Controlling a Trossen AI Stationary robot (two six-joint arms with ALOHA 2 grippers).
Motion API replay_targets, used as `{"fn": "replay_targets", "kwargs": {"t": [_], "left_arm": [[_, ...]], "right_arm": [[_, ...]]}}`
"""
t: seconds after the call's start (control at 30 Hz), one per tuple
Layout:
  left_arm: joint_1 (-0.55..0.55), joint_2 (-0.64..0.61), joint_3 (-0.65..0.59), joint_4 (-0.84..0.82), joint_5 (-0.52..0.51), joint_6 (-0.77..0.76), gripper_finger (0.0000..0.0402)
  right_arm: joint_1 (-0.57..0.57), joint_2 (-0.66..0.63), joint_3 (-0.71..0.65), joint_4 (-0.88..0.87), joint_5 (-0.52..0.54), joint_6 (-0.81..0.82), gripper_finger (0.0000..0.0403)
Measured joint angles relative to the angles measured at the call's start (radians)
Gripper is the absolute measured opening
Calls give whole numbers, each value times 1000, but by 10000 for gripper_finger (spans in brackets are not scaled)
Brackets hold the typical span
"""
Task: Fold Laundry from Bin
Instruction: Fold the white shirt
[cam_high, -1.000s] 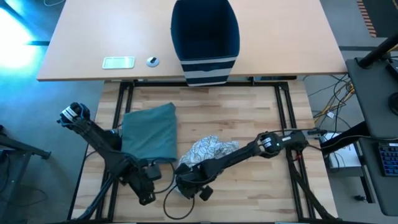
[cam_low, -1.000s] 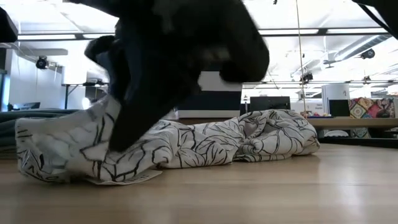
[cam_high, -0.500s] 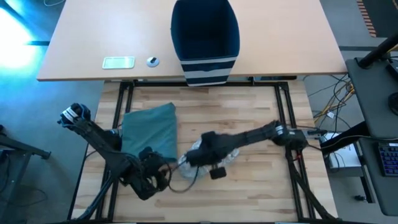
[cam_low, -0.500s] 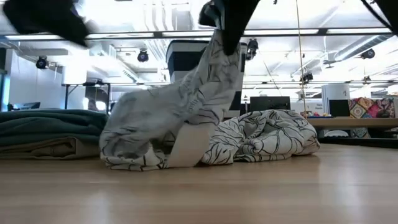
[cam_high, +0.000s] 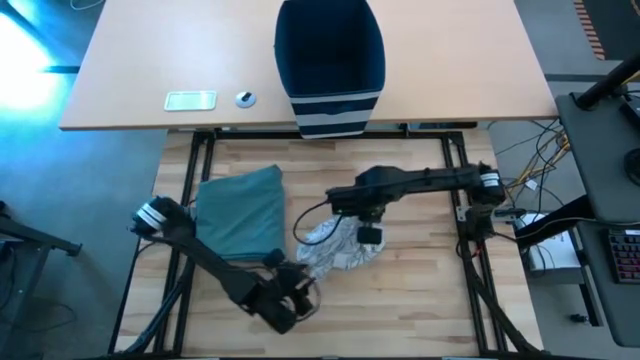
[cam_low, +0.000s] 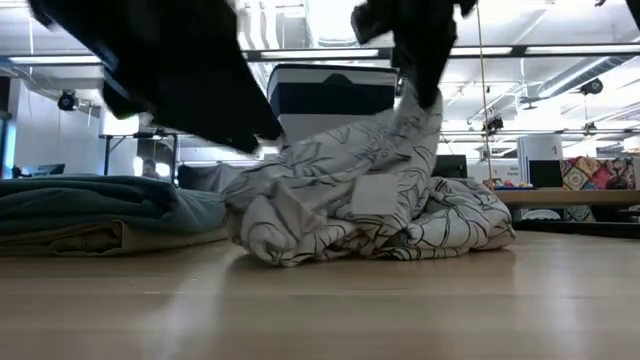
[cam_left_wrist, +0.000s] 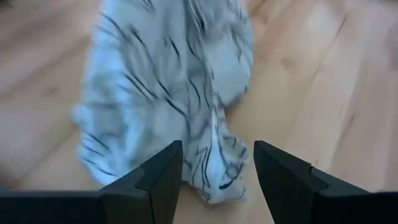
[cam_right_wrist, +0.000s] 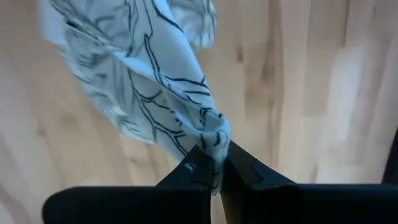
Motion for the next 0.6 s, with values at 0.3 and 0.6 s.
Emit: {"fn": "replay_targets", "kwargs": {"t": [0.3, 0.6], "left_arm": [[41, 94, 158, -267, 64, -61, 183], [120, 95, 117, -158, 83, 226, 183]], "right_arm": [[-41, -108, -175, 18, 0, -107, 9], [-75, -165, -268, 169, 0, -143, 9]]}}
